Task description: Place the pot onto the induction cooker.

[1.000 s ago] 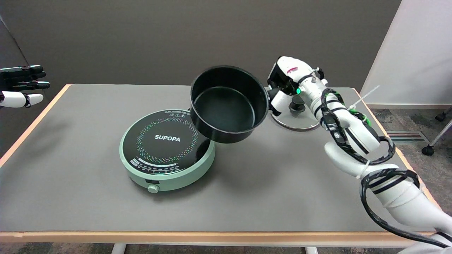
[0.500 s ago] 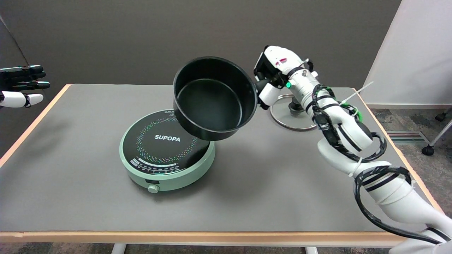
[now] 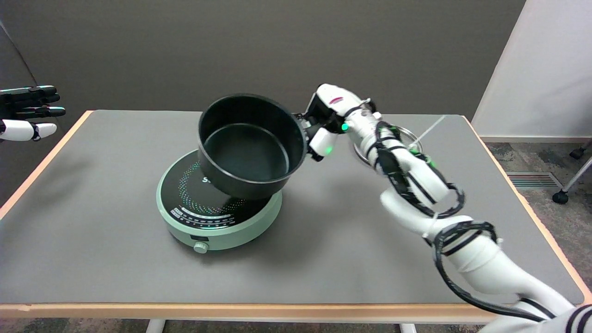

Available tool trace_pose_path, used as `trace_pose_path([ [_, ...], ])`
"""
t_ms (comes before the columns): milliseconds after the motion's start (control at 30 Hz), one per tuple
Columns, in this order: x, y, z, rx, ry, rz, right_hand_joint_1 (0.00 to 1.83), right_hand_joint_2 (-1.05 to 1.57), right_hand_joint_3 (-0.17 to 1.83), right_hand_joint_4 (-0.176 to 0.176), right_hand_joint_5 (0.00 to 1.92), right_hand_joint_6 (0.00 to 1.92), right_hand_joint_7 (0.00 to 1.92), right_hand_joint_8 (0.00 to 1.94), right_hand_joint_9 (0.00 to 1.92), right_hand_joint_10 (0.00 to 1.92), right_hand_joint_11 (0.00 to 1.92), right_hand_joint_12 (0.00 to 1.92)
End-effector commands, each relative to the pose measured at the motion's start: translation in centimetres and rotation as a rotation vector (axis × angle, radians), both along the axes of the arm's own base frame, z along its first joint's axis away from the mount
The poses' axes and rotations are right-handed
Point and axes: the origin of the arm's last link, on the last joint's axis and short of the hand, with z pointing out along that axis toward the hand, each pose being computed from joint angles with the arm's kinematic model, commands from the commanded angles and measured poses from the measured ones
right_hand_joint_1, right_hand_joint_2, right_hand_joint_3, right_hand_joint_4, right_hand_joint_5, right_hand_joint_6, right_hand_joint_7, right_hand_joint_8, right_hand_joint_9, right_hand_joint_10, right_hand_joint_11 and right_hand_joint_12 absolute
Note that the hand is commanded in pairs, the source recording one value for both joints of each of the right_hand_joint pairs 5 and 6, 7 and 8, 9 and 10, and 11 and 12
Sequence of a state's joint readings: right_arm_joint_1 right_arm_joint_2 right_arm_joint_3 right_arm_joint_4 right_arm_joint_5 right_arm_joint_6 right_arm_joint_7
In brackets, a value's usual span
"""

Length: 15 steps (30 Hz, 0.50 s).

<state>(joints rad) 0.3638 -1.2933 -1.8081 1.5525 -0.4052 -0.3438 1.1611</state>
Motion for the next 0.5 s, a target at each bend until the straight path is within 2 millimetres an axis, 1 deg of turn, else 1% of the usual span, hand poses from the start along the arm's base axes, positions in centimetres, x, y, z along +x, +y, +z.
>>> trace_pose_path([
  [33,-0.8,-3.5,-9.6,0.044,0.036,-0.119,1.34,-0.48,1.83,-0.124,1.69,1.69,1.69,1.69,1.69,1.69,1.69,1.69],
  [167,-0.1,-3.9,-11.4,0.035,0.065,-0.12,1.34,-0.49,1.83,-0.125,1.68,1.68,1.68,1.68,1.68,1.68,1.68,1.68],
  [500,0.8,-4.7,-13.7,0.029,0.109,-0.127,1.34,-0.51,1.83,-0.127,1.68,1.68,1.68,1.68,1.68,1.68,1.68,1.68],
])
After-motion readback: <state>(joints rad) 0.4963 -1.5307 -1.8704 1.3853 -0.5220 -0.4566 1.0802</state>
